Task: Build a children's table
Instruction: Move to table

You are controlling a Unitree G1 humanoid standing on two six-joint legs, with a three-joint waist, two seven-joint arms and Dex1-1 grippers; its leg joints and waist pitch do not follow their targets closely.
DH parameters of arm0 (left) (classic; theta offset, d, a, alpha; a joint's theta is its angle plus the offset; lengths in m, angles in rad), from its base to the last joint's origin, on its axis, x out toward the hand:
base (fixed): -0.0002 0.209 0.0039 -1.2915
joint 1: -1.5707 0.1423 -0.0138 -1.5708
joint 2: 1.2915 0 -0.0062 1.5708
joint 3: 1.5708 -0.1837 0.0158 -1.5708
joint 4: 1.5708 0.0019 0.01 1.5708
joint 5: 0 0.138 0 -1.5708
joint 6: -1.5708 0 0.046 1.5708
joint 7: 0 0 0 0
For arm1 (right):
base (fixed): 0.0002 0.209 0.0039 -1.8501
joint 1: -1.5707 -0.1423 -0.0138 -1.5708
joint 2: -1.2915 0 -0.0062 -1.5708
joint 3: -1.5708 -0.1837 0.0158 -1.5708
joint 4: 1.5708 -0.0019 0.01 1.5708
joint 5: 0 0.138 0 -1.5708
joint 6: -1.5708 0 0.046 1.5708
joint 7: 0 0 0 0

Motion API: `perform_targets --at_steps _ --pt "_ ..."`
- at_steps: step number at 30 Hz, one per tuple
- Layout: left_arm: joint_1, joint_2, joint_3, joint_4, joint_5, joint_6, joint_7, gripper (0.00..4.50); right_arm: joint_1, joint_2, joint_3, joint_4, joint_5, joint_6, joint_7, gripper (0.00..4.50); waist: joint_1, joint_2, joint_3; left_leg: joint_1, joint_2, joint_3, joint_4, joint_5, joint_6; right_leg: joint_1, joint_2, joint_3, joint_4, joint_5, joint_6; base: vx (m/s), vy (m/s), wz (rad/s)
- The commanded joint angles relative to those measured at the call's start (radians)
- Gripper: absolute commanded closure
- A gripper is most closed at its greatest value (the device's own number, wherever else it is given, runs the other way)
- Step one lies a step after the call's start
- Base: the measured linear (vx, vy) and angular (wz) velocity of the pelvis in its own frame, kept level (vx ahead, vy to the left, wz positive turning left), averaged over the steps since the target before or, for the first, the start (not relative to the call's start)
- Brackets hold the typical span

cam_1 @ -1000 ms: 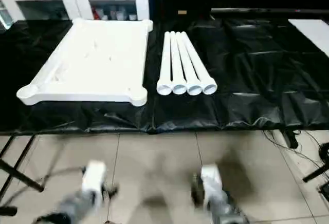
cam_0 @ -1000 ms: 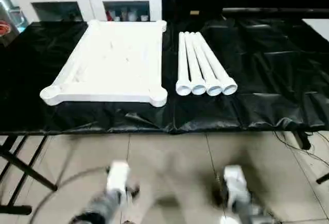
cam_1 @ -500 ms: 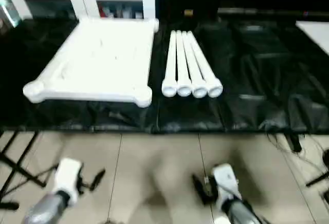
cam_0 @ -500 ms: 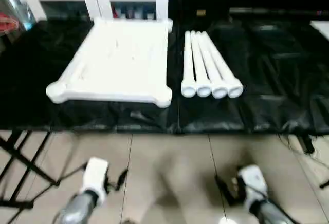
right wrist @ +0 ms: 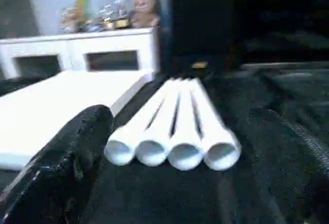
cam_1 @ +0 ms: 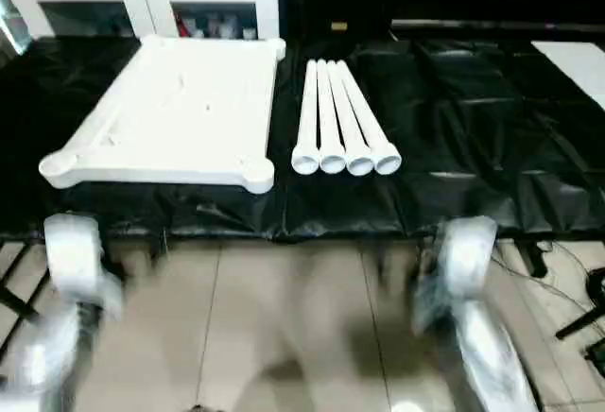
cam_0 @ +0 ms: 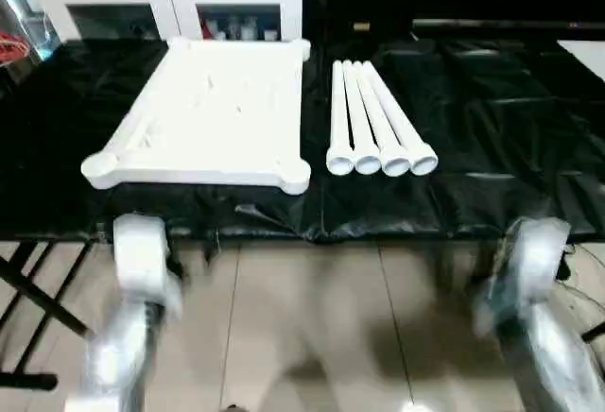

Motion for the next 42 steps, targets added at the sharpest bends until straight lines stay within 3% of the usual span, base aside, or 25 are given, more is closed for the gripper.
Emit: perform_targets --at_steps 1,5,10,11,13,16,17,18,19,20,21,22,23,25,28,29,31,32,35,37,38,39,40,41,42 --pt "-0.063 0.004 0.024 0.011 -0.032 0.061 0.04 0.08 -0.032 -0.007 -0.026 0.095 0.093 0.079 0.005 0.0 0.004 -0.003 -0.041 0.022 0.016 -0.011 -0.062 -0.178 -0.029 0.013 -0.033 0.02 -0.066 0.02 -0.056 0.0 0.0 0.0" --pt "-0.121 -0.02 0.019 0.027 -0.021 0.094 0.061 0.08 -0.072 -0.005 -0.007 0.121 0.067 0.121 0.018 0.0 -0.011 0.011 -0.041 0.06 0.013 -0.011 -0.08 -0.464 -0.021 0.04 -0.017 0.003 -0.095 -0.166 -0.084 0.0 0.0 0.0" --pt "-0.156 -0.028 -0.045 0.091 0.029 0.112 0.04 0.08 -0.102 -0.015 0.089 0.118 -0.059 0.13 0.031 0.0 -0.009 0.003 -0.035 0.067 -0.008 0.01 -0.085 -0.39 0.071 0.096 -0.024 0.009 -0.137 -0.331 -0.107 0.07 0.015 0.02" --pt "-0.169 -0.02 -0.054 0.103 0.036 0.114 0.041 0.08 -0.108 -0.018 0.116 0.126 -0.079 0.121 0.027 0.0 0.002 0.0 -0.04 -0.03 -0.047 -0.022 -0.049 -0.177 0.256 0.17 -0.088 -0.052 -0.169 -0.274 -0.025 0.062 -0.008 0.07" --pt "-0.179 -0.012 -0.055 0.102 0.038 0.125 0.047 0.08 -0.113 -0.016 0.139 0.132 -0.081 0.117 0.034 0.0 -0.005 0.012 -0.054 -0.032 -0.054 -0.034 -0.028 -0.092 0.315 0.189 -0.081 -0.081 -0.169 -0.215 -0.036 0.129 0.013 0.53" --pt "-0.185 -0.014 -0.031 0.102 0.016 0.138 0.053 0.08 -0.117 0.006 0.173 0.149 -0.084 0.105 0.051 0.0 -0.041 0.058 -0.061 0.086 -0.062 -0.135 -0.017 0.2 0.53 0.155 0.037 -0.156 -0.09 -0.027 -0.066 0.16 0.009 0.68" --pt "-0.183 -0.02 -0.028 0.11 0.026 0.136 0.06 0.08 -0.115 0.017 0.167 0.151 -0.083 0.106 0.05 0.0 -0.079 0.063 -0.075 0.213 -0.019 -0.262 -0.002 0.319 0.711 0.019 0.061 -0.146 0.021 -0.184 -0.036 0.253 -0.084 0.89" --pt "-0.181 -0.02 -0.029 0.116 0.034 0.136 0.063 0.08 -0.114 0.023 0.163 0.151 -0.08 0.108 0.048 0.0 -0.089 0.06 -0.075 0.242 0.029 -0.322 -0.005 0.404 0.773 -0.026 0.04 -0.111 0.063 -0.273 -0.016 0.155 -0.088 0.54" --pt "-0.178 -0.017 -0.034 0.118 0.04 0.137 0.063 0.08 -0.115 0.03 0.162 0.151 -0.08 0.106 0.047 0.0 -0.077 0.043 -0.056 0.194 0.043 -0.374 -0.021 0.499 0.729 -0.057 -0.008 -0.019 0.112 -0.227 0.033 0.038 -0.171 0.43" --pt "-0.175 -0.015 -0.038 0.116 0.038 0.14 0.062 0.08 -0.116 0.035 0.164 0.148 -0.083 0.1 0.048 0.0 -0.076 0.033 -0.05 0.165 0.019 -0.364 -0.03 0.411 0.647 -0.05 -0.018 0.015 0.108 -0.156 0.032 -0.032 -0.091 0.19" --pt "-0.173 -0.016 -0.033 0.111 0.032 0.147 0.064 0.08 -0.118 0.05 0.153 0.148 -0.071 0.105 0.041 0.0 -0.066 0.0 -0.036 0.137 -0.04 -0.257 -0.019 0.135 0.421 -0.03 -0.038 0.072 0.009 0.002 -0.015 -0.144 -0.156 0.49" --pt "-0.173 -0.017 -0.029 0.107 0.027 0.152 0.066 0.08 -0.12 0.061 0.144 0.148 -0.061 0.109 0.036 0.0 -0.057 -0.028 -0.014 0.115 -0.08 -0.214 -0.024 -0.032 0.359 0.008 -0.038 0.091 -0.042 0.008 -0.008 -0.127 -0.138 0.53" --pt "-0.171 -0.014 -0.028 0.106 0.026 0.154 0.065 0.08 -0.123 0.068 0.136 0.149 -0.045 0.116 0.037 0.0 0.002 -0.041 0.003 0.021 -0.171 -0.12 0.125 -0.194 0.279 0.121 -0.119 0.212 -0.14 -0.227 0.043 -0.127 -0.138 0.53" --pt "-0.169 -0.009 -0.028 0.103 0.026 0.155 0.065 0.08 -0.129 0.081 0.12 0.153 -0.02 0.121 0.035 0.0 0.01 -0.061 -0.003 -0.02 -0.141 -0.119 0.16 -0.081 0.157 0.167 -0.095 0.174 -0.113 -0.385 0.062 0.068 -0.069 0.14" --pt "-0.168 -0.008 -0.024 0.103 0.033 0.158 0.062 0.08 -0.145 0.081 0.101 0.177 -0.052 0.135 -0.014 0.0 0.019 -0.014 0.001 -0.006 -0.097 -0.112 0.084 -0.034 0.119 0.169 -0.081 0.148 -0.148 -0.385 -0.168 0.096 -0.02 0.05" --pt "-0.172 -0.01 -0.026 0.108 0.035 0.157 0.059 0.08 -0.145 0.084 0.091 0.172 -0.037 0.146 -0.015 0.0 0.022 0.052 -0.023 0.039 -0.035 -0.115 -0.014 -0.049 0.092 0.163 -0.042 0.072 -0.134 -0.332 -0.204 0.098 0.031 0.05" --pt "-0.178 -0.012 -0.029 0.114 0.037 0.155 0.057 0.08 -0.144 0.088 0.08 0.167 -0.018 0.149 -0.007 0.0 -0.022 0.073 -0.031 0.111 0.043 -0.202 -0.083 -0.182 0.165 0.097 0.028 0.003 -0.03 -0.262 -0.154 0.15 0.116 0.06" --pt "-0.18 -0.014 -0.032 0.118 0.037 0.154 0.057 0.08 -0.144 0.087 0.077 0.165 -0.029 0.147 -0.018 0.0 -0.057 0.063 -0.067 0.222 0.087 -0.269 -0.066 -0.278 0.292 -0.013 0.026 -0.029 0.088 -0.203 -0.082 0.174 0.126 0.07" --pt "-0.192 -0.019 -0.043 0.134 0.037 0.15 0.053 0.08 -0.148 0.086 0.06 0.162 -0.025 0.157 -0.006 0.0 -0.061 0.054 -0.051 0.164 0.028 -0.221 -0.058 -0.113 0.43 -0.065 0.018 -0.046 0.136 -0.051 0.045 0.145 0.083 -0.02" --pt "-0.2 -0.021 -0.051 0.146 0.033 0.149 0.049 0.08 -0.146 0.079 0.059 0.159 -0.04 0.149 -0.015 0.0 -0.068 0.039 -0.042 0.143 0.002 -0.181 -0.064 -0.062 0.453 -0.078 0.002 -0.036 0.094 0.046 0.028 0.115 0.01 -0.02" --pt "-0.204 -0.022 -0.055 0.152 0.034 0.148 0.05 0.08 -0.143 0.074 0.057 0.157 -0.041 0.148 -0.015 0.0 -0.07 -0.003 -0.033 0.12 -0.049 -0.129 -0.051 -0.164 0.398 -0.033 -0.026 -0.001 -0.012 0.094 -0.025 0.175 -0.07 -0.01" --pt "-0.206 -0.024 -0.056 0.154 0.034 0.147 0.05 0.08 -0.139 0.068 0.059 0.155 -0.046 0.154 -0.019 0.0 -0.048 -0.061 -0.038 0.05 -0.123 -0.084 0.021 -0.266 0.295 0.078 -0.098 0.089 -0.095 -0.146 -0.015 0.118 -0.073 0.01" --pt "-0.207 -0.026 -0.057 0.156 0.035 0.146 0.05 0.08 -0.135 0.063 0.06 0.154 -0.05 0.159 -0.022 0.0 -0.022 -0.053 -0.03 0.051 -0.138 -0.073 0.104 -0.257 0.244 0.085 -0.165 0.135 -0.15 -0.386 -0.06 0.123 -0.074 0.0" --pt "-0.21 -0.027 -0.057 0.159 0.034 0.146 0.049 0.08 -0.131 0.059 0.061 0.153 -0.056 0.162 -0.027 0.0 -0.019 -0.045 -0.043 0.0 -0.112 -0.096 0.147 -0.159 0.164 0.142 -0.185 0.146 -0.133 -0.538 -0.167 0.126 -0.048 -0.03" --pt "-0.212 -0.028 -0.056 0.163 0.035 0.145 0.048 0.08 -0.131 0.059 0.059 0.154 -0.062 0.161 -0.029 0.0 -0.016 -0.042 -0.041 -0.031 -0.101 -0.106 0.154 -0.105 0.121 0.152 -0.17 0.133 -0.118 -0.463 -0.231 0.126 -0.048 -0.03"
